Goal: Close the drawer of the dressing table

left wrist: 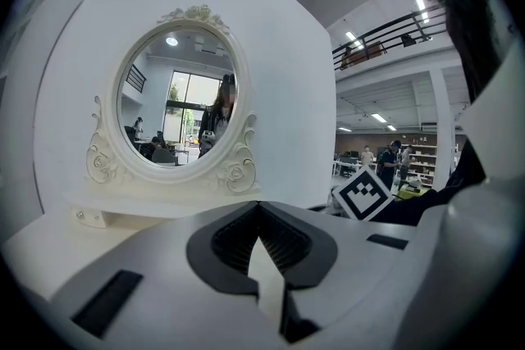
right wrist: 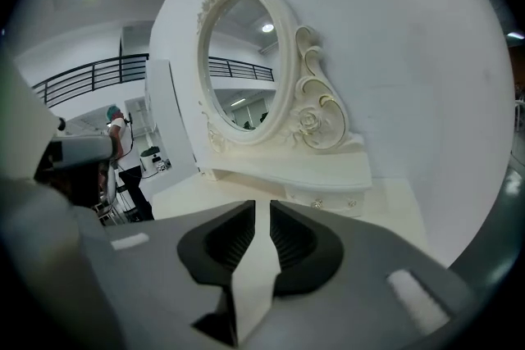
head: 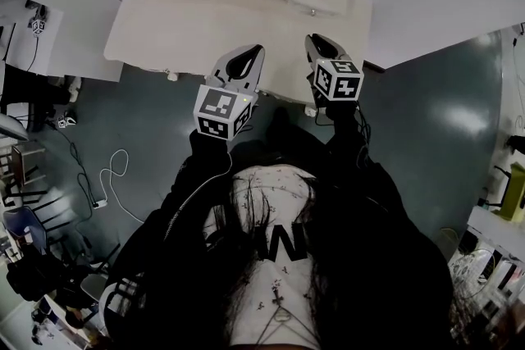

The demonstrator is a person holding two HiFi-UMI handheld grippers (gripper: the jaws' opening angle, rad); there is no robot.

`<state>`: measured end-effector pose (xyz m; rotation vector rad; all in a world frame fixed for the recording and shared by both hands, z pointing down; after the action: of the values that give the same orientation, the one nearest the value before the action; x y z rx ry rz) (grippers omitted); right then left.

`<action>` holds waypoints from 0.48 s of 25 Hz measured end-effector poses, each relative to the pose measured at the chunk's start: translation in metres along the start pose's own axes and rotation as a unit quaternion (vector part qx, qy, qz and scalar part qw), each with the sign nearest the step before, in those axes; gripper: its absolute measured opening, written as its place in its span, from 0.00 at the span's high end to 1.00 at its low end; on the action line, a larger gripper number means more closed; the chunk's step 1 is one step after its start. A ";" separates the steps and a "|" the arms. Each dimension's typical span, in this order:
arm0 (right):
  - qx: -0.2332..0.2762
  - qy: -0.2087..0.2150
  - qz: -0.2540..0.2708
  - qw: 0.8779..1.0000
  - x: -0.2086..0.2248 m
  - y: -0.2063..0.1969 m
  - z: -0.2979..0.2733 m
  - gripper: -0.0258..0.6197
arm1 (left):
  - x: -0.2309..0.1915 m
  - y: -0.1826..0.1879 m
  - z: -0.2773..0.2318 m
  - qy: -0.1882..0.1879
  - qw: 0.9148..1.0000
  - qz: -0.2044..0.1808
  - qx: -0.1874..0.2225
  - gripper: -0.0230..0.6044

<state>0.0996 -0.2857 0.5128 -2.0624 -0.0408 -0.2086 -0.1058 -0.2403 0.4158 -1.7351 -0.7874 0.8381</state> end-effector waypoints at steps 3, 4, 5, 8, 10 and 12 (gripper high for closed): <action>0.013 0.003 0.001 1.000 -0.008 0.003 0.022 0.86 | 0.005 -0.006 0.012 -0.001 1.000 0.002 0.001 0.96; 0.017 0.005 -0.001 1.000 -0.011 0.003 0.029 0.86 | 0.007 -0.008 0.015 -0.002 1.000 0.002 0.001 0.96; 0.021 0.007 -0.003 1.000 -0.015 0.002 0.036 0.86 | 0.010 -0.010 0.018 -0.004 1.000 0.002 0.001 0.96; 0.035 0.013 -0.009 0.999 -0.029 -0.002 0.064 0.86 | 0.023 -0.016 0.032 -0.011 1.000 0.000 0.004 0.96; 0.042 0.015 -0.011 0.999 -0.042 -0.008 0.085 0.86 | 0.033 -0.022 0.045 -0.017 1.000 0.001 0.006 0.96; 0.046 0.017 -0.013 0.999 -0.055 -0.015 0.104 0.86 | 0.042 -0.028 0.057 -0.024 1.000 0.002 0.004 0.96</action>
<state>0.0577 -0.1840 0.4682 -1.9668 -0.0552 -0.2545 -0.1335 -0.1697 0.4217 -1.7156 -0.8112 0.8875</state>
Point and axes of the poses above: the fingertips, and each gripper's own axes: z backward along the fingers, x to its right, y out of its top, the point moved 7 cm from there along z, backward along the fingers, and after that the axes turned 15 degrees about -y, right-handed, at the moved point
